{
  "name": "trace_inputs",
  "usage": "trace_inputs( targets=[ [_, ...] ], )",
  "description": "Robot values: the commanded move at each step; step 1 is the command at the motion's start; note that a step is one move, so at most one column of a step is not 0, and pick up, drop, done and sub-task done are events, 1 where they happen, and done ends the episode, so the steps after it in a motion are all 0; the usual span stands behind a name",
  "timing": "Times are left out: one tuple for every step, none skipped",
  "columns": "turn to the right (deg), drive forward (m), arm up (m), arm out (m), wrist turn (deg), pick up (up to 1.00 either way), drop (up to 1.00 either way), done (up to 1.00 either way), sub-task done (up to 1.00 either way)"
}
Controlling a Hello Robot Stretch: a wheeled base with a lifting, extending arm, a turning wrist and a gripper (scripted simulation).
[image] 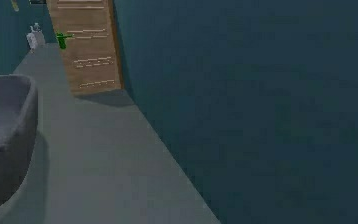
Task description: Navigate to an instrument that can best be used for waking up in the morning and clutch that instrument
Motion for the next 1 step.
trace_inputs(
  targets=[
    [-30.0, 0.00, 0.00, 0.00, 0.0, 0.00, 0.00, 0.00, 0.00]
  ],
)
